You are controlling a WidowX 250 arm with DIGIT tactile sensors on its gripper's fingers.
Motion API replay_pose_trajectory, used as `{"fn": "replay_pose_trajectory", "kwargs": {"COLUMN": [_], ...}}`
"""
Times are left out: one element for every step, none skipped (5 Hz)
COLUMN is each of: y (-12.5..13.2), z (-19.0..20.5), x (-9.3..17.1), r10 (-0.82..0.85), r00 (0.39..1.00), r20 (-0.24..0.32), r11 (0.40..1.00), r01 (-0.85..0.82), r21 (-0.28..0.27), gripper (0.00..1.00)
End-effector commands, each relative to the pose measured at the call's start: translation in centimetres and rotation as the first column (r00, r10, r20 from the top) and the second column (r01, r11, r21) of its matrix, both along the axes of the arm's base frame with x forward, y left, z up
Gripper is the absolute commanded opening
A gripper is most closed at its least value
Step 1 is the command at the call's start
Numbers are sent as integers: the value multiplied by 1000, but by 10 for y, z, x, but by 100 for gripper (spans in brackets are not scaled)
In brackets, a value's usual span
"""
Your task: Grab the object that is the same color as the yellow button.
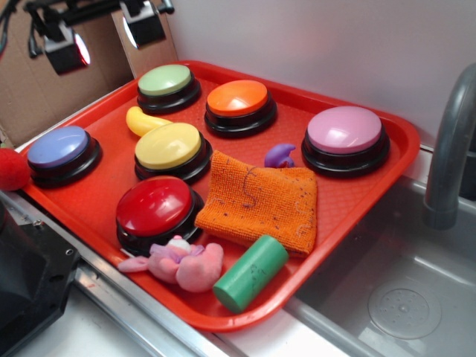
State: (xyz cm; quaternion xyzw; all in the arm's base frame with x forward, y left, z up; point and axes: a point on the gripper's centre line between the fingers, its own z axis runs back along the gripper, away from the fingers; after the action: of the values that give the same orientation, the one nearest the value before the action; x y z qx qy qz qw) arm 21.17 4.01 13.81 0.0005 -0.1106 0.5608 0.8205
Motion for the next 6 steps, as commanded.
{"fn": "replay_pose_trajectory", "kwargs": {"y": [44, 53, 54, 59, 62, 62], "z": [-39, -61, -82, -96, -104, -111], "x": [21, 26, 30, 30, 29, 29], "r10": [234, 280, 263, 267, 269, 261], "r00": [972, 960, 965, 964, 963, 965], "r20": [28, 9, 1, -11, -21, -22], "r11": [971, 958, 961, 962, 963, 965], "r01": [-235, -280, -262, -266, -268, -261], "r21": [53, 65, 87, 61, 18, 4], "gripper": [100, 100, 100, 100, 100, 100]}}
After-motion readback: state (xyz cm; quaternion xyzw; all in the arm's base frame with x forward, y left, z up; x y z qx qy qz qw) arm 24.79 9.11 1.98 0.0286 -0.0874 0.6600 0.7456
